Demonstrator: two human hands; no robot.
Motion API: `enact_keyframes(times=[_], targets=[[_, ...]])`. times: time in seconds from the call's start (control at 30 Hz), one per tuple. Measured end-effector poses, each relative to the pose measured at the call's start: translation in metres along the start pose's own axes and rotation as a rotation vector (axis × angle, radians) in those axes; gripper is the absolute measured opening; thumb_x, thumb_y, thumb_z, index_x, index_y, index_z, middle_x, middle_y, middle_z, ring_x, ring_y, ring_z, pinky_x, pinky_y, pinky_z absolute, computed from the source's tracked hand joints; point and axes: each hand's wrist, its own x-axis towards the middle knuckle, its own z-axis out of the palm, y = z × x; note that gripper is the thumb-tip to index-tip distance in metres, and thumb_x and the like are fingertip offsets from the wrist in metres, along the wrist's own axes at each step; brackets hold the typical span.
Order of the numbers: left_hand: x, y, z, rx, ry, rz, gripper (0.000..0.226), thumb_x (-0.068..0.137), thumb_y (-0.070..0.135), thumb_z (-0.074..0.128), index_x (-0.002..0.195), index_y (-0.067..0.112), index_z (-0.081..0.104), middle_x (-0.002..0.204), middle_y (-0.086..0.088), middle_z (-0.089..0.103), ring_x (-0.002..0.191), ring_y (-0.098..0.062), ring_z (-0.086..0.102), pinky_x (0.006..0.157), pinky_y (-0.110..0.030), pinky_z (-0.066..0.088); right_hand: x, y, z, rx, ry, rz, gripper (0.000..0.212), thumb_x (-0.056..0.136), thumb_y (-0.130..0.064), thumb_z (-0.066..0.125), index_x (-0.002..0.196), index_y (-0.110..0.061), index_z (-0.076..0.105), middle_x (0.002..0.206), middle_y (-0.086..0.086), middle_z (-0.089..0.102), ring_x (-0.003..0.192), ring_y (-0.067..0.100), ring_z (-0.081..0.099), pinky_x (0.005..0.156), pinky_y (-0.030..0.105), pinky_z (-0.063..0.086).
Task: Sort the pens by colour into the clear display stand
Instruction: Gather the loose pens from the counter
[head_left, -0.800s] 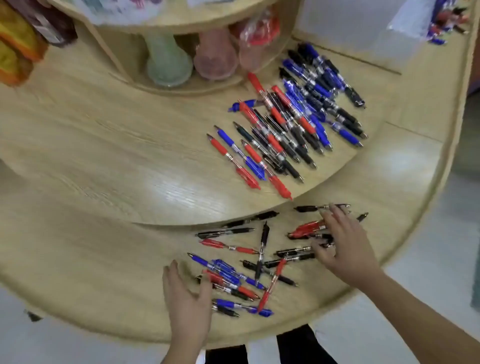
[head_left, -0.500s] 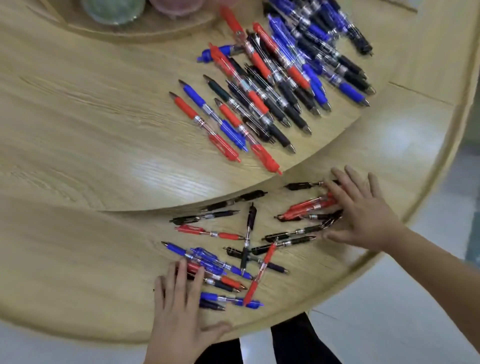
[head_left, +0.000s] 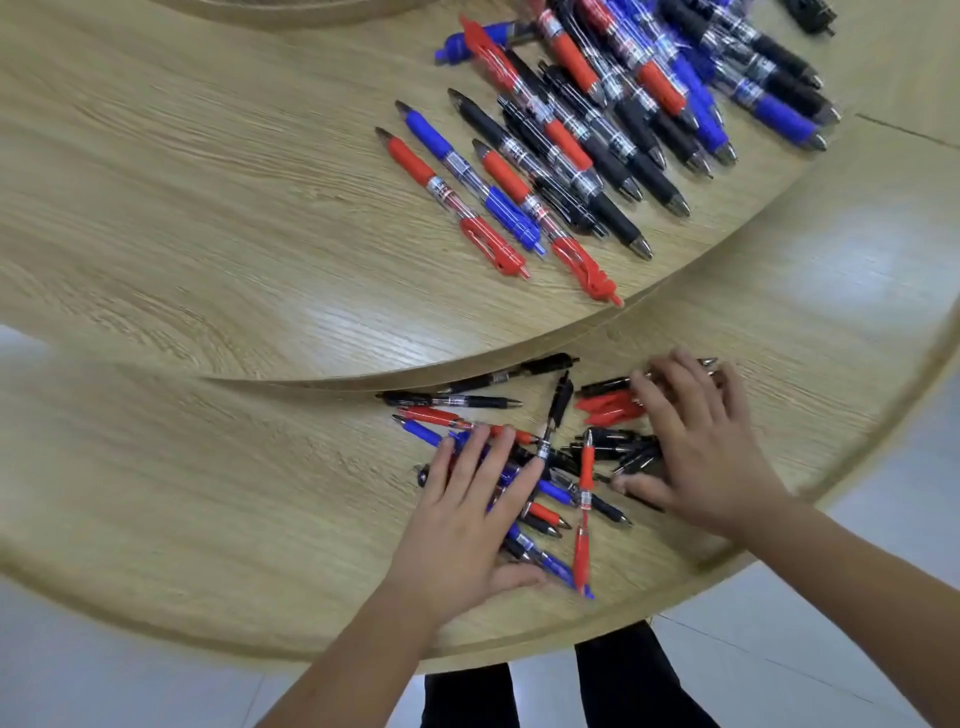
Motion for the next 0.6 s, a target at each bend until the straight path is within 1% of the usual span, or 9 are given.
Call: enact_keyframes(times=[0.1,0.2,0.27,0.4,0.47,0.53,0.6], targets=[[0.014,0.008,-0.008,0.015,-0.003,-0.025,0.105,0.074,0.087,0.043,0.154,0.021,0.025,0.162,-0.015,0.017,0.149,-0.038,0.012,0.115,-0.063,0.018,0.001,-0.027,0.002,-0.002,-0.028,-0.011,0.1,0.08,-0.084,0.033,0.149,-0.012,0.037,0.144,0.023,0.041,0.144,0.04,0.026,0.112,0.069,0.011],[0.028,0.01,-0.018,0.06,-0.002,-0.041,0.107,0.073,0.088,0.041,0.154,0.02,0.025,0.161,-0.015,0.02,0.149,-0.038,0.014,0.115,-0.065,0.015,0.005,-0.037,0.0,-0.008,-0.032,-0.089,0.101,0.079,-0.084,0.032,0.15,-0.012,0.036,0.144,0.019,0.044,0.143,0.037,0.029,0.112,0.068,0.013],[0.035,0.002,-0.022,0.082,-0.014,-0.008,0.11,0.071,0.09,0.039,0.154,0.021,0.023,0.161,-0.017,0.017,0.149,-0.04,0.01,0.114,-0.066,0.014,0.005,-0.031,-0.005,-0.031,-0.047,-0.128,0.109,0.075,-0.089,0.033,0.152,-0.012,0.03,0.151,0.019,0.037,0.146,0.036,0.023,0.113,0.067,0.014],[0.045,-0.024,-0.03,0.138,-0.062,0.116,0.118,0.064,0.095,0.037,0.156,0.025,0.014,0.164,-0.015,0.005,0.15,-0.039,0.002,0.116,-0.064,0.011,-0.005,-0.025,-0.016,-0.044,-0.094,-0.086,0.124,0.066,-0.097,0.032,0.154,-0.01,0.022,0.158,0.021,0.022,0.149,0.037,0.01,0.116,0.063,0.012],[0.046,-0.03,-0.034,0.167,-0.09,0.101,0.124,0.058,0.095,0.043,0.156,0.024,0.014,0.164,-0.015,0.005,0.15,-0.039,0.004,0.115,-0.066,0.01,-0.011,-0.039,-0.012,0.001,-0.109,-0.066,0.128,0.063,-0.099,0.032,0.155,-0.011,0.017,0.161,0.021,0.011,0.149,0.038,0.002,0.116,0.063,0.011],[0.046,-0.029,-0.038,0.165,-0.099,0.048,0.126,0.056,0.094,0.049,0.155,0.022,0.02,0.163,-0.016,0.011,0.149,-0.04,0.008,0.113,-0.067,0.012,-0.013,-0.054,-0.006,0.032,-0.121,-0.054,0.129,0.061,-0.098,0.034,0.156,-0.014,0.013,0.162,0.02,0.003,0.149,0.039,-0.004,0.117,0.063,0.009],[0.045,-0.026,-0.039,0.139,-0.098,0.0,0.123,0.057,0.091,0.05,0.153,0.019,0.025,0.162,-0.015,0.016,0.15,-0.037,0.009,0.114,-0.065,0.014,-0.012,-0.063,0.001,0.019,-0.123,-0.061,0.127,0.06,-0.095,0.041,0.156,-0.016,0.014,0.162,0.021,0.002,0.149,0.041,-0.004,0.116,0.064,0.009]])
